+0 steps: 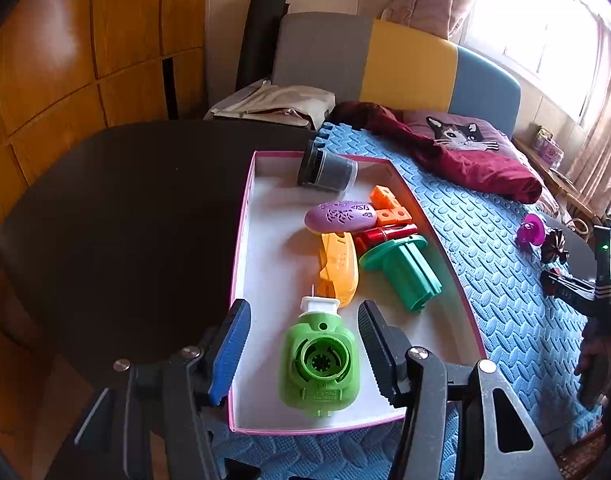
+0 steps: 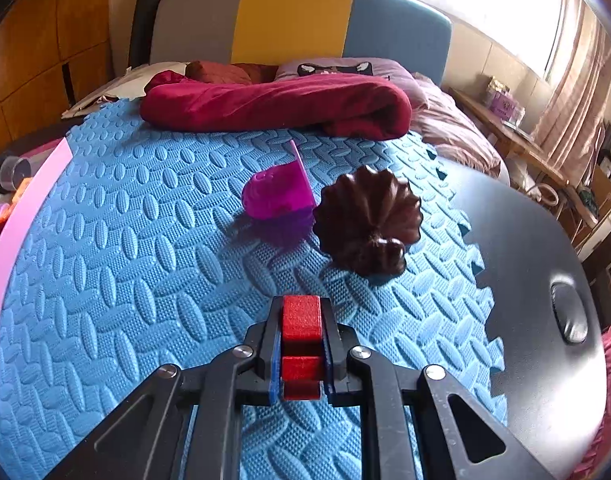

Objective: Organize rigid objects
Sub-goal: 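Carry the red block into the tray and open the right gripper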

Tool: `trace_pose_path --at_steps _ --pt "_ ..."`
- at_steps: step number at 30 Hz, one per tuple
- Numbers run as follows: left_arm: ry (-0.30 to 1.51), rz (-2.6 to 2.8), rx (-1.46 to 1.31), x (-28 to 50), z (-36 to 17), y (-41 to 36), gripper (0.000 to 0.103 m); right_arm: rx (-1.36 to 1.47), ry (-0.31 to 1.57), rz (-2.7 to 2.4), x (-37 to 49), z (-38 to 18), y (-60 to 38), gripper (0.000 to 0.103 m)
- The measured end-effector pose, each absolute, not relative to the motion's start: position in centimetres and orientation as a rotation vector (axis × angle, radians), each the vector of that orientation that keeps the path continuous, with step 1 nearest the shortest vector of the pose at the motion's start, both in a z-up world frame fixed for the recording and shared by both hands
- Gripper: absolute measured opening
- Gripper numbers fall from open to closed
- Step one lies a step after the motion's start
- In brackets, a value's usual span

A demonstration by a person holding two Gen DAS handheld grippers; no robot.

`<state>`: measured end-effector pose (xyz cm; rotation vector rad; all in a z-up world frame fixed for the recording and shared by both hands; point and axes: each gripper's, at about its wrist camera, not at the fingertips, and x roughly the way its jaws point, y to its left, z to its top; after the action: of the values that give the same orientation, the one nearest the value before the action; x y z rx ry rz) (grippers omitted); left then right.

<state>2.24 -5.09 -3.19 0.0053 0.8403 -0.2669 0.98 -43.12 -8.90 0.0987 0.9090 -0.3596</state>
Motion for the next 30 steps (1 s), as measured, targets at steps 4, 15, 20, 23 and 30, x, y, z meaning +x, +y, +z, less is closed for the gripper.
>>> trace_pose_path --at_steps 4,15,20,23,30 --pt "0.845 -0.270 -0.001 2.3 -3.2 -5.0 0.057 0.144 0.926 -0.320 0.6 -8.8 -42.2 0.014" --pt "0.844 -0.262 -0.009 2.5 -3.4 -4.7 0.057 0.206 0.878 -0.136 -0.6 -6.7 -36.7 0.014" --pt "0.843 -0.260 -0.011 2.5 -3.4 -4.5 0.057 0.189 0.833 -0.050 -0.8 -4.9 -33.6 0.014" --pt "0.843 -0.257 -0.015 2.6 -3.4 -4.3 0.057 0.184 0.814 0.001 -0.8 -3.9 -32.0 0.014" --pt "0.824 -0.230 -0.035 2.9 -2.9 -3.1 0.057 0.173 0.760 0.149 -0.7 -1.4 -27.5 0.014"
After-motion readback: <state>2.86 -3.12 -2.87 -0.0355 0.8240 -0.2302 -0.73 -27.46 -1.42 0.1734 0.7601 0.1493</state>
